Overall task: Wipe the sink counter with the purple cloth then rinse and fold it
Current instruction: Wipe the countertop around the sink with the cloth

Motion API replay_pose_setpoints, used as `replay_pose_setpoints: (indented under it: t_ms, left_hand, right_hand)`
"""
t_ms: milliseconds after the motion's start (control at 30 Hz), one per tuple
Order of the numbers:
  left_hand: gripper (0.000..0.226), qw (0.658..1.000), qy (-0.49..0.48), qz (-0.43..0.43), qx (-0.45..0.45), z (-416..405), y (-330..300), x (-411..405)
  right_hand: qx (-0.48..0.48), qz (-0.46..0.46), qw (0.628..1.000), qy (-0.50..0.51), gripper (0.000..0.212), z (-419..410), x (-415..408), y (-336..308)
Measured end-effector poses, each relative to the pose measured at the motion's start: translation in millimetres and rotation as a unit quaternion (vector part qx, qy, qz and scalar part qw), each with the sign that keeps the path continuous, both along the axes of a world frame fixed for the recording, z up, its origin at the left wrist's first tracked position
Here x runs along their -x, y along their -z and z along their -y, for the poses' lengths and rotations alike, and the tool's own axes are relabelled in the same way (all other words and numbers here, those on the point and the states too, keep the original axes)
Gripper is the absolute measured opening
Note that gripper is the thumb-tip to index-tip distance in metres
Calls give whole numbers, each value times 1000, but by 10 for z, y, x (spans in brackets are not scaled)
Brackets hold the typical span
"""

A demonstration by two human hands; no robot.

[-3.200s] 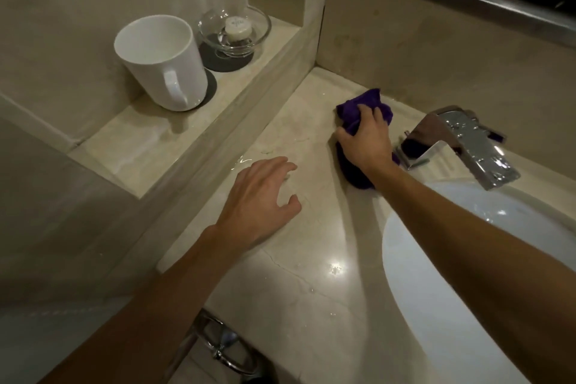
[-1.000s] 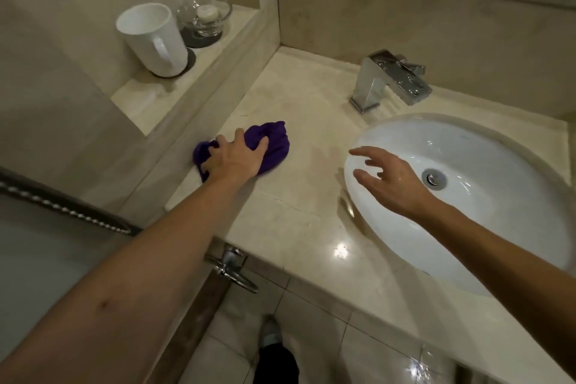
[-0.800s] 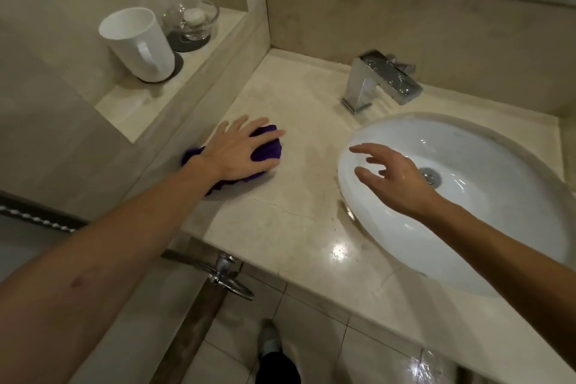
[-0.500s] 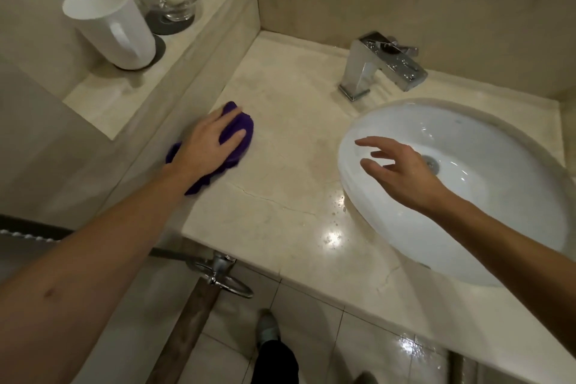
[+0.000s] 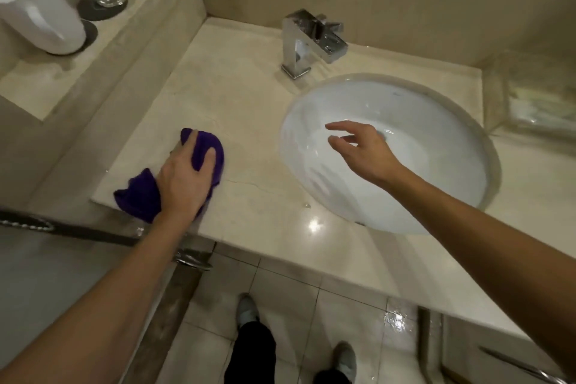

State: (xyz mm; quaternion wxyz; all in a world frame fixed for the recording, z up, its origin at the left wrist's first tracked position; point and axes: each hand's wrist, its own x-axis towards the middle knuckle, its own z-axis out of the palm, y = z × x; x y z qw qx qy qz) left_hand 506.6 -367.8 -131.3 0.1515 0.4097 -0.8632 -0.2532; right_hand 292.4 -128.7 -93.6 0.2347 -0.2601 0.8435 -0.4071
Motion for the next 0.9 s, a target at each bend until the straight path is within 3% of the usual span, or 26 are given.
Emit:
replay_pose_setpoints:
  t_ms: [400, 900]
  left_hand:
    - [60, 999, 43, -1, -24, -2522, 43, 537]
    - [67, 981, 162, -21, -107, -4538, 86, 1283]
  right_hand:
    - [-28, -6, 998, 50, 36, -1281, -59, -8]
    - [5, -32, 979, 200, 33, -2912, -211, 60]
